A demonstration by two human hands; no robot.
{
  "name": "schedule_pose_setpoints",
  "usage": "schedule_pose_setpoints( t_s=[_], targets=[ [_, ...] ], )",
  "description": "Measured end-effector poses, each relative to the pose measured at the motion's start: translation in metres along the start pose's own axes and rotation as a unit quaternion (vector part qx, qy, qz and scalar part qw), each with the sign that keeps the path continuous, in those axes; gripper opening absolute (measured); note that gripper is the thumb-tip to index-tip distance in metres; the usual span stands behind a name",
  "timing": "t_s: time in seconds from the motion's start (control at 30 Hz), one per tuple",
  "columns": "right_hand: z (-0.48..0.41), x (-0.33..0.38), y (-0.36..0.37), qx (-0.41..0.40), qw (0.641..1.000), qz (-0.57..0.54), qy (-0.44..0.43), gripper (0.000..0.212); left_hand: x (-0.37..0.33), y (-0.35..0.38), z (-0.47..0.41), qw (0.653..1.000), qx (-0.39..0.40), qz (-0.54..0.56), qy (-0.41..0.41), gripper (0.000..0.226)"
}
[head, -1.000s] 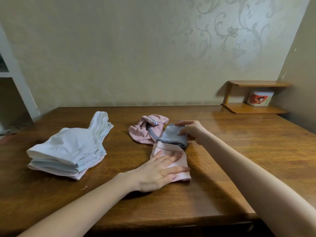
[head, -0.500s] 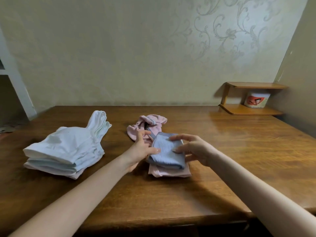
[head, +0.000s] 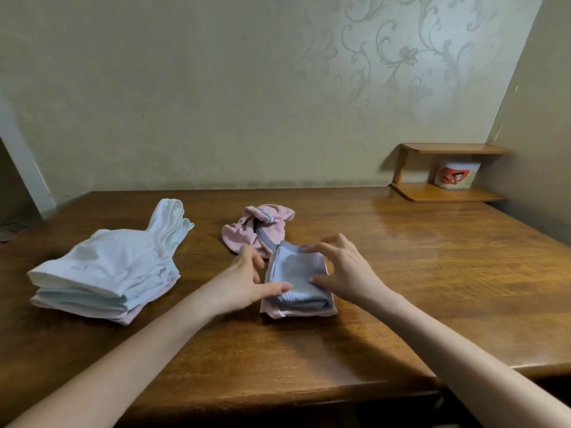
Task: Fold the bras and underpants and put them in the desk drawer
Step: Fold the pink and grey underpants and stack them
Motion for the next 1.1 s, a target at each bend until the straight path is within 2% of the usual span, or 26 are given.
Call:
schedule_pose_setpoints(
  t_s=[0.03,0.07,0.1,0.13,0.2,0.27,0.33,0.47,0.57,0.7,0.87,1.03,1.1],
  targets=[
    [0.004,0.009,-0.002,-0.023,0.997,-0.009,-0.067,0.048,0.004,0.000,0.007,0.999,-0.037,-0.032,-0.019,0.060],
    [0.008,0.018,-0.002,-0.010,0.991,-0.039,-0.124,0.046,0.007,0.005,0.015,0.997,-0.047,-0.048,-0.034,0.059],
    [0.011,0.025,0.004,0.039,0.984,-0.073,-0.158,0.045,0.008,0.011,0.022,0.997,-0.040,-0.050,-0.044,0.057],
    [0.014,0.029,0.015,0.110,0.975,-0.090,-0.169,0.047,0.007,0.018,0.028,0.997,-0.037,-0.045,-0.046,0.054],
    [0.018,0.026,0.039,0.236,0.958,-0.048,-0.158,0.064,0.003,0.023,0.034,0.995,-0.090,-0.018,-0.033,0.046],
    [0.018,0.019,0.046,0.284,0.948,-0.015,-0.144,0.086,0.001,0.023,0.038,0.985,-0.168,0.024,-0.026,0.042],
    [0.016,0.014,0.041,0.281,0.952,-0.043,-0.113,0.088,0.000,0.023,0.040,0.976,-0.210,0.058,-0.018,0.043],
    [0.013,0.013,0.029,0.239,0.960,-0.102,-0.107,0.056,-0.003,0.017,0.046,0.956,-0.274,0.103,0.005,0.040],
    [0.015,0.016,0.031,0.229,0.962,-0.087,-0.125,0.050,-0.007,0.015,0.047,0.946,-0.299,0.121,0.031,0.034],
    [0.012,0.009,0.025,0.205,0.967,-0.118,-0.092,0.027,0.000,0.008,0.040,0.956,-0.241,0.158,0.061,0.030],
    [0.015,0.013,0.029,0.229,0.963,-0.045,-0.138,0.062,0.022,-0.003,0.033,0.980,-0.154,0.092,0.086,0.026],
    [0.016,0.012,0.034,0.218,0.964,-0.030,-0.150,0.070,0.024,0.009,0.023,0.993,-0.068,0.010,0.099,0.029],
    [0.016,0.013,0.032,0.234,0.959,-0.047,-0.153,0.071,0.022,0.003,0.018,0.994,-0.058,-0.007,0.092,0.028]
  ],
)
Point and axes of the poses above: each hand's wrist, its own z-axis away from the middle knuckle, its own y-axis out of the palm, x = y × z, the point moved 6 cm from there along -z, towards the middle knuckle, and after that the axes turned 10 degrees about -z, right-handed, at the moved point
